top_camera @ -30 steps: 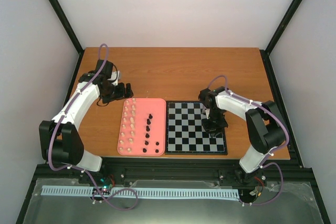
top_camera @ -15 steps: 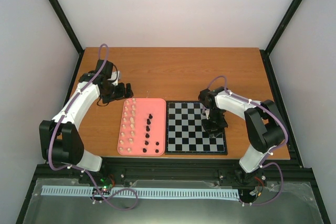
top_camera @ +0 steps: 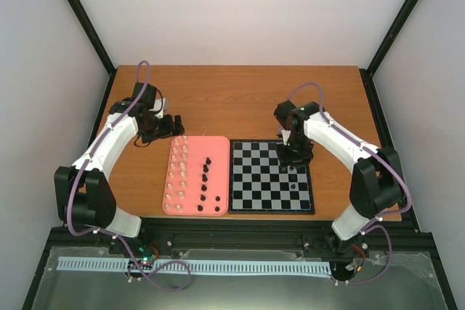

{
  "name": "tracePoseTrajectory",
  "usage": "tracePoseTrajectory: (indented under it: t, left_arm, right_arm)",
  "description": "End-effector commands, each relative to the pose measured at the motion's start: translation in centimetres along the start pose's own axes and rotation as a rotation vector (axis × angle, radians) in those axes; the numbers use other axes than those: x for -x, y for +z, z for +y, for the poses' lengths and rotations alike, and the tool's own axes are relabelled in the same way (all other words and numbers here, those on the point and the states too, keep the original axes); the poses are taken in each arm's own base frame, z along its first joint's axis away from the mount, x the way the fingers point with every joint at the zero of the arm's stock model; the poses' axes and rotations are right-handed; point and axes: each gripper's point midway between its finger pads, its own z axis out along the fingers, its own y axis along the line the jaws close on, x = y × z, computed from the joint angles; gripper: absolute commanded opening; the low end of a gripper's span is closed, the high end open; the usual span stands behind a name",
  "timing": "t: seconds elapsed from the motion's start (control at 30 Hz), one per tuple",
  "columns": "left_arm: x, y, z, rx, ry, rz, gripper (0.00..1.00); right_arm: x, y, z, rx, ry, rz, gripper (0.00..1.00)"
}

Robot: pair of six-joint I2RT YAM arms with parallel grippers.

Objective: Set up the chess pieces on the board
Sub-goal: Place the chess piece on the chessboard, then pick up the chess piece from the storage box.

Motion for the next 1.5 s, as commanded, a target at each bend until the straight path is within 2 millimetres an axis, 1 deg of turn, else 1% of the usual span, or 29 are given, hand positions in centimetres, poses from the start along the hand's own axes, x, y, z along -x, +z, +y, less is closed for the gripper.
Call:
tracePoseTrajectory:
  t: [0.0, 0.07, 0.13, 0.3, 0.4, 0.5, 0.53, 0.67, 0.77, 0.87, 1.03, 1.23, 1.47]
  left_arm:
    - [0.6, -0.2, -0.4, -0.009, 0.001, -0.017, 1.0]
    - [0.6, -0.2, -0.4, -0.008, 0.001, -0.018, 1.0]
    - [0.6, -0.2, -0.3, -0.005, 0.001, -0.017, 1.0]
    - [0.6, -0.2, -0.2, 0.0, 0.003, -0.019, 1.0]
    - [0.5, -0.3, -0.1, 0.004, 0.004, -0.02, 1.0]
    - [0.4, -0.4, -0.1, 0.006, 0.005, -0.021, 1.0]
    - [0.4, -0.4, -0.1, 0.007, 0.004, -0.022, 1.0]
    - [0.3, -0.4, -0.1, 0.002, 0.002, -0.02, 1.0]
    - [0.3, -0.3, -0.2, -0.001, 0.002, -0.022, 1.0]
    - [0.3, -0.3, -0.2, -0.006, -0.001, -0.022, 1.0]
    - [0.3, -0.4, -0.2, -0.005, 0.0, -0.026, 1.0]
    - [0.1, -0.5, -0.1, 0.0, 0.001, -0.029, 1.0]
    - [-0.1, -0.5, -0.1, -0.002, 0.0, -0.031, 1.0]
  right_arm:
    - [0.6, -2.9, 2.1, 0.019, -0.027, -0.053, 0.48]
    - [1.5, -3.2, 4.3, 0.032, -0.07, -0.07, 0.49]
    - [2.3, -3.0, 7.2, 0.048, -0.128, -0.075, 0.5]
    - [3.8, 0.0, 14.8, 0.056, -0.308, -0.061, 0.5]
    - [3.6, 1.8, 19.1, 0.097, -0.407, -0.048, 0.5]
    - [3.2, 3.5, 21.8, 0.114, -0.478, -0.018, 0.5]
    - [2.9, 4.1, 22.3, 0.107, -0.499, -0.005, 0.49]
    - [1.7, 5.8, 23.4, 0.098, -0.552, 0.042, 0.49]
    - [0.6, 6.4, 24.0, 0.121, -0.569, 0.059, 0.48]
    - [0.0, 7.2, 23.9, 0.123, -0.571, 0.081, 0.47]
    - [-0.8, 8.8, 23.7, 0.128, -0.578, 0.125, 0.41]
    - [-1.2, 9.1, 23.9, 0.134, -0.592, 0.141, 0.4]
    - [-1.4, 9.8, 23.8, 0.128, -0.587, 0.159, 0.29]
